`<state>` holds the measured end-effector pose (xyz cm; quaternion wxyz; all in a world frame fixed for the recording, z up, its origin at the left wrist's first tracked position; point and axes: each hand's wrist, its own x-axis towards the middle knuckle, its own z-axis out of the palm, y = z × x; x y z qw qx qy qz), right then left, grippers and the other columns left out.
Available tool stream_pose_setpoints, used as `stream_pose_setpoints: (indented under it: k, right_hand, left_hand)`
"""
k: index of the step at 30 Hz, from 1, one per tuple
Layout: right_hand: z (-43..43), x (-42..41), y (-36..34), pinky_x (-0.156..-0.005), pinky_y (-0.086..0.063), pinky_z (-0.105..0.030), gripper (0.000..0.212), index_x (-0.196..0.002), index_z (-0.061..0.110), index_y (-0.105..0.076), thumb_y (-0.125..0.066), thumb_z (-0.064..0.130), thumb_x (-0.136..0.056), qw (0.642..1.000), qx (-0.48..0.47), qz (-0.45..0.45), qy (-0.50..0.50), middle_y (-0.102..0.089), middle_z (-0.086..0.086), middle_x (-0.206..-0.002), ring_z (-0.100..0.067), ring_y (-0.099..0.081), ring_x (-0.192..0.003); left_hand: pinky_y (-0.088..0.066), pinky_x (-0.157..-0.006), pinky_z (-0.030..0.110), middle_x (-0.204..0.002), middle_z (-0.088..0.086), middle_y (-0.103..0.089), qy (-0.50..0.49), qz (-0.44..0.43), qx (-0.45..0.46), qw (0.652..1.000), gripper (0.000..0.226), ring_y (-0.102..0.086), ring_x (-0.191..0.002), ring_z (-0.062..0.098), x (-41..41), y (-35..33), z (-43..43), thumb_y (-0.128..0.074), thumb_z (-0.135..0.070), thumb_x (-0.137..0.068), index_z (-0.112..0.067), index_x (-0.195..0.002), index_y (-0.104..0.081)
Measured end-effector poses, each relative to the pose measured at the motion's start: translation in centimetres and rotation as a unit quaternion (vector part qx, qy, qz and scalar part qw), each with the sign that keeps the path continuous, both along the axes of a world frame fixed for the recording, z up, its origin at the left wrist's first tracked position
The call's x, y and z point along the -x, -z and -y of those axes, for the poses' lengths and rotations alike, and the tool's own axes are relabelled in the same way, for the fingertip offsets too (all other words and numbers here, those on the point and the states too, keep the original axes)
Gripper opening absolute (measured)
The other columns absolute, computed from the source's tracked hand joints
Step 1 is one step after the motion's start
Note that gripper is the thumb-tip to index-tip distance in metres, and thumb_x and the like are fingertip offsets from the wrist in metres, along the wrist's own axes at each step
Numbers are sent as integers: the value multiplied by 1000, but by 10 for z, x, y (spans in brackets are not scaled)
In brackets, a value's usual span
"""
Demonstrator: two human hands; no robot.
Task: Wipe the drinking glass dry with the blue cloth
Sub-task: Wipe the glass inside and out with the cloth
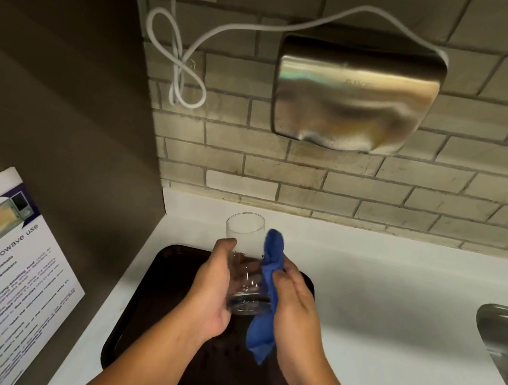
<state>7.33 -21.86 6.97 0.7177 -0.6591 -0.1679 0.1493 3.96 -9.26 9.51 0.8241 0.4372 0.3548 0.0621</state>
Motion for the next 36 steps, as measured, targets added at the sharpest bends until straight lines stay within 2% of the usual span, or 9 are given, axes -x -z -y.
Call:
stream_pose_setpoints:
  k: [4, 9, 11, 14, 19, 23, 28, 32, 36]
  right_hand:
    - [1, 15, -12, -121, -41, -21, 45, -142, 65, -56, -43, 42, -106, 987, 83, 135, -15, -55, 32, -156, 4, -47, -150]
    - [2, -2, -10, -103, -58, -22, 45, -137, 49, -68, -43, 19, -115, 999, -3, 38, -26, -79, 14, -132, -7, -73, -125]
    - [1, 3, -11, -116, -51, -31, 43, -147, 51, -58, -44, 33, -111, 996, 38, 76, -31, -69, 18, -148, -3, -64, -138]
    - [3, 11, -6, -127, -32, -21, 48, -154, 55, -47, -42, 45, -107, 979, 94, 177, -30, -44, 29, -167, 6, -35, -156]
    - [-4, -5, -3, -101, -58, -17, 44, -138, 52, -67, -45, 23, -114, 999, -12, 29, -45, -77, 11, -136, -6, -72, -128]
    - [-7, 2, -1, -119, -47, -28, 49, -153, 52, -53, -46, 48, -104, 997, 19, 70, -34, -63, 18, -154, -3, -58, -144]
    - [-11, -17, 8, -88, -58, -9, 42, -137, 40, -71, -43, 20, -113, 999, -28, 16, -19, -83, 13, -123, -7, -77, -117]
    - [-8, -4, 6, -118, -42, -16, 50, -157, 44, -49, -47, 43, -108, 997, 12, 71, -28, -62, 25, -153, 2, -56, -144]
    - [-10, -16, 10, -97, -57, -12, 47, -133, 48, -72, -42, 16, -115, 999, -36, -7, -15, -79, 19, -131, -2, -73, -123]
  left_hand:
    - [-64, -57, 30, -74, 19, -79, 8, 30, 12, 999, 61, -80, -63, 24, -2, 4, -4, -39, -46, -112, 0, -99, -78]
    - [-66, -62, 36, -95, 18, -82, 38, 56, 20, 998, 55, -82, -74, 28, 0, -3, -2, -50, -56, -105, -7, -109, -75]
    - [-66, -67, 36, -96, 22, -82, 49, 51, 13, 997, 58, -82, -81, 30, -1, -2, -2, -49, -54, -104, -4, -111, -78]
    - [-66, -71, 36, -93, 23, -80, 48, 70, 25, 996, 64, -81, -86, 31, -2, 1, -5, -43, -52, -107, 0, -109, -82]
    - [-66, -67, 35, -106, 18, -86, 65, 61, -9, 996, 53, -85, -86, 27, -2, 0, -4, -67, -56, -97, -11, -118, -85]
    - [-67, -70, 36, -113, 19, -86, 52, 59, -33, 996, 40, -85, -94, 28, -2, -2, -6, -78, -44, -93, -12, -116, -85]
    - [-66, -65, 35, -92, 10, -86, 48, 67, -80, 993, 26, -85, -81, 25, 0, -7, -2, -88, -38, -88, -16, -99, -82]
    - [-66, -67, 32, -99, 11, -84, 20, 72, -99, 992, 50, -84, -84, 23, 2, -3, -5, -87, -30, -86, -7, -126, -68]
    - [-67, -84, 36, -120, 17, -79, 20, 62, -198, 978, 49, -82, -106, 32, 4, 8, -6, -91, -34, -87, -24, -127, -64]
